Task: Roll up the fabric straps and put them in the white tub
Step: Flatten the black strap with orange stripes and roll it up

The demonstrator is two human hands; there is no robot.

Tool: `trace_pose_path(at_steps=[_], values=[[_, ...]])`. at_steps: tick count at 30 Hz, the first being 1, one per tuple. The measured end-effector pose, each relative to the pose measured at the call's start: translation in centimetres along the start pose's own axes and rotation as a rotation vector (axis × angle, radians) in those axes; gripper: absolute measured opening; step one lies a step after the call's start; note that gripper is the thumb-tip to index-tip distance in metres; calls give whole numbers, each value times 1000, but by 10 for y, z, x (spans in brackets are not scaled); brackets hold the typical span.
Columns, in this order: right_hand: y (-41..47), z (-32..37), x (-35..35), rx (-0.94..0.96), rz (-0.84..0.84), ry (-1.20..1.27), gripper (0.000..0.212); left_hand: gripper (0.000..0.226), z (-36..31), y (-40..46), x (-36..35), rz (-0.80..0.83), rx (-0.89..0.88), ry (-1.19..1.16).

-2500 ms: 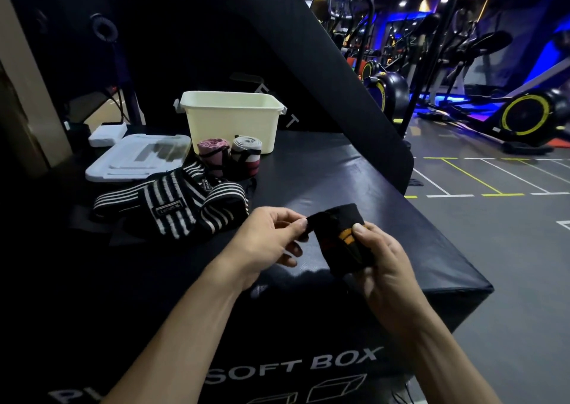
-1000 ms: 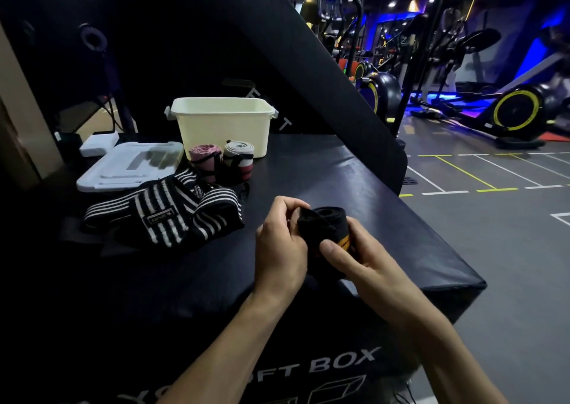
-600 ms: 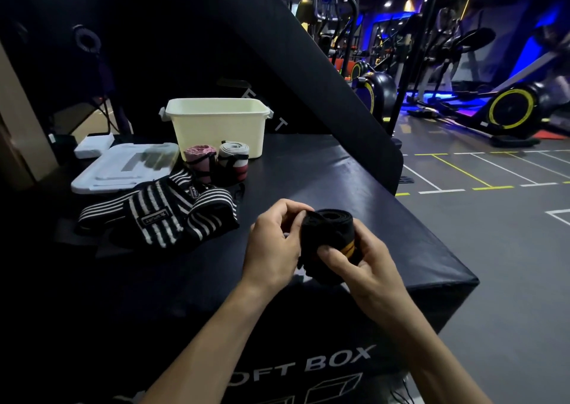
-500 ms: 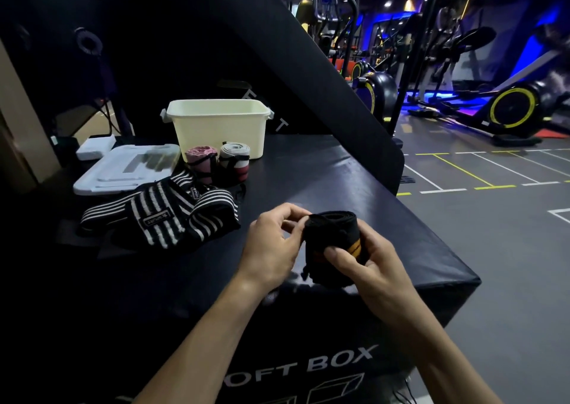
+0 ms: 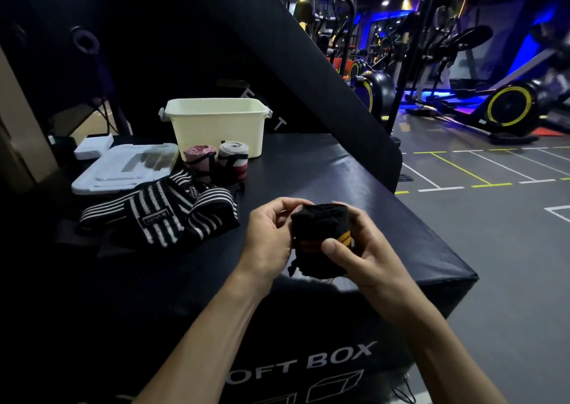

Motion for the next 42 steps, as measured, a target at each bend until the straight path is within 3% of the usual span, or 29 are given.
trace_pose_path(at_steps=[4,10,16,24,29,36,42], values=[[4,-1,7,-42,-180,-44,61,22,-2,2,3,-124,-101,54],[6,-11,2,-45,-194,-140,29,20,-1,-3,1,-303,-311,357],[8,-5,-9,40,-58,-100,43,13,-11,-13,-6,-357,-402,421],[9,-12,-5,71,-235,-49,57,11,-8,-20,-19,-235,-366,325],[9,-12,-4,117,-260,-165,54,15,-9,-19,-17,-219,-362,306],[8,-12,-7,97,-169,-230,49,12,5,-1,-4,-189,-185,206],[6,-2,-10,83,71,-261,48,18,3,10,9,-62,21,212]])
Point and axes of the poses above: each hand's wrist, its own y-axis towards the middle knuckle, its own x-axis out of the back of the hand, z = x × y, the point moved 3 cm from there along y, towards the middle knuckle, and after that the axes turned 5 degrees about z, right-handed, at the moved point
